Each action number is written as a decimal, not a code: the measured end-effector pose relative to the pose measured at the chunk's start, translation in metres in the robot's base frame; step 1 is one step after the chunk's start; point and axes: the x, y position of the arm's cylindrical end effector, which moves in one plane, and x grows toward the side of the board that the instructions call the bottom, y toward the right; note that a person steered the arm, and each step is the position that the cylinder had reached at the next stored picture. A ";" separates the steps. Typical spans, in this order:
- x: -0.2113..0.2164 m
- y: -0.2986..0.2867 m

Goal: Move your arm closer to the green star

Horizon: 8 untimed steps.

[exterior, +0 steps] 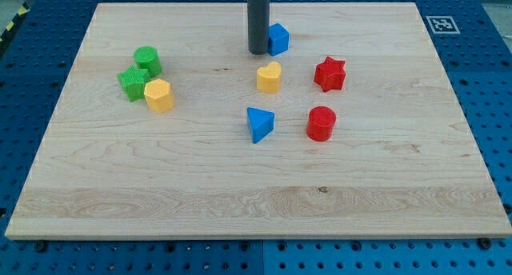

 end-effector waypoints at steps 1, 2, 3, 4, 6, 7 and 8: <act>0.000 0.000; -0.003 -0.008; -0.017 -0.067; -0.027 -0.140; -0.016 -0.301; 0.001 -0.304; 0.065 -0.304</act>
